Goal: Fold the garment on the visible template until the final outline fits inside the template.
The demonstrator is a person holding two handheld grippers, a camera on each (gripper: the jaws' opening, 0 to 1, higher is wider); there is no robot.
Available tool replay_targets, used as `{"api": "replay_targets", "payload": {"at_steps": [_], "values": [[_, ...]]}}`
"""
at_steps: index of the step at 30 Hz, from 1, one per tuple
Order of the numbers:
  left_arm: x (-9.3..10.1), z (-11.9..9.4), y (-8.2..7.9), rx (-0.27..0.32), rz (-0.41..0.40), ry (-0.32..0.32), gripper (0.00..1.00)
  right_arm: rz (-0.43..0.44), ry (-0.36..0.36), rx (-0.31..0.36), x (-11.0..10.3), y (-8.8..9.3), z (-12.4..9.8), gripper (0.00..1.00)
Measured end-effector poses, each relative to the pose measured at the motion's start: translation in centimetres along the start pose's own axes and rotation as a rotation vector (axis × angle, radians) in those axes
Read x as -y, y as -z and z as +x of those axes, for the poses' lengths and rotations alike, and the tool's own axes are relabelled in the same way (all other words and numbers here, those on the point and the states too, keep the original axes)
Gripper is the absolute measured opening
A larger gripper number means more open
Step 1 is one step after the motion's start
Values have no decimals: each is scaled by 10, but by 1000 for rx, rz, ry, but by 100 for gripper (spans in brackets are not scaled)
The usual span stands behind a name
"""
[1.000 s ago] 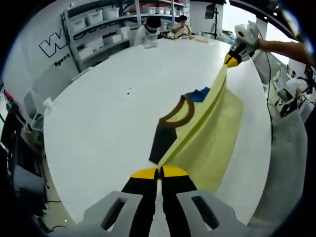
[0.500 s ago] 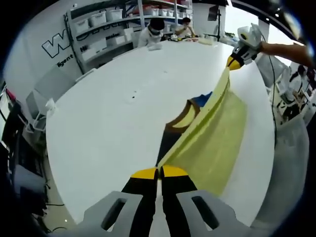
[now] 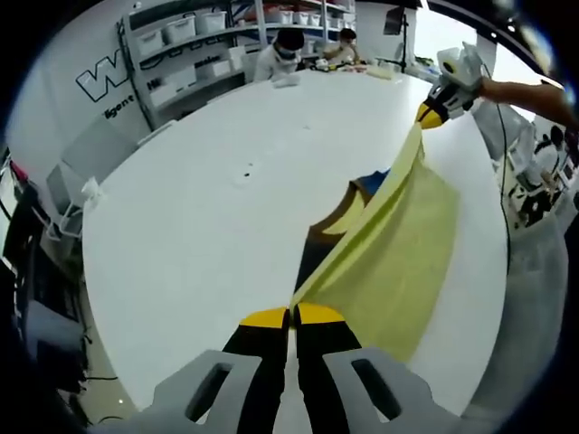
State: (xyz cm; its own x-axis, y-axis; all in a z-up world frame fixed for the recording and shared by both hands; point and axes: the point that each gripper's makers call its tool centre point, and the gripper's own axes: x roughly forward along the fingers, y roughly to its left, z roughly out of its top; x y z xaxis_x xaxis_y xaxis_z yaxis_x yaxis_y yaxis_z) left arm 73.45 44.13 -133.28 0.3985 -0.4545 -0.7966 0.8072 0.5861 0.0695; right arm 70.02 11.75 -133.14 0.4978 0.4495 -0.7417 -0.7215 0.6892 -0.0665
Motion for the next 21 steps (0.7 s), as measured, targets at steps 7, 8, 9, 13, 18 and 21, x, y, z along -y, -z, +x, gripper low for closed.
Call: {"api": "replay_targets", "payload": {"at_steps": [7,8,9,13,18,21], "values": [[-1,6,6,-26,-6,3,3,11,-5,9,3,-6,5,0],[-1,6,6,-26,-8,3,3,7,-5,5,3,-5,7,0],[-1,7,6,-26,-9,4,3,3,-6,2,4,-5,8,0],[-2,9,6,-28,-5,7,3,8,-9,-1,7,-3,12,0],[-6,14,6,-25,-14,7,3,12,-14,-6,9,-1,17,0],[-7,18,6,-28,-14,6,3,16,-14,-7,11,-1,18,0]]}}
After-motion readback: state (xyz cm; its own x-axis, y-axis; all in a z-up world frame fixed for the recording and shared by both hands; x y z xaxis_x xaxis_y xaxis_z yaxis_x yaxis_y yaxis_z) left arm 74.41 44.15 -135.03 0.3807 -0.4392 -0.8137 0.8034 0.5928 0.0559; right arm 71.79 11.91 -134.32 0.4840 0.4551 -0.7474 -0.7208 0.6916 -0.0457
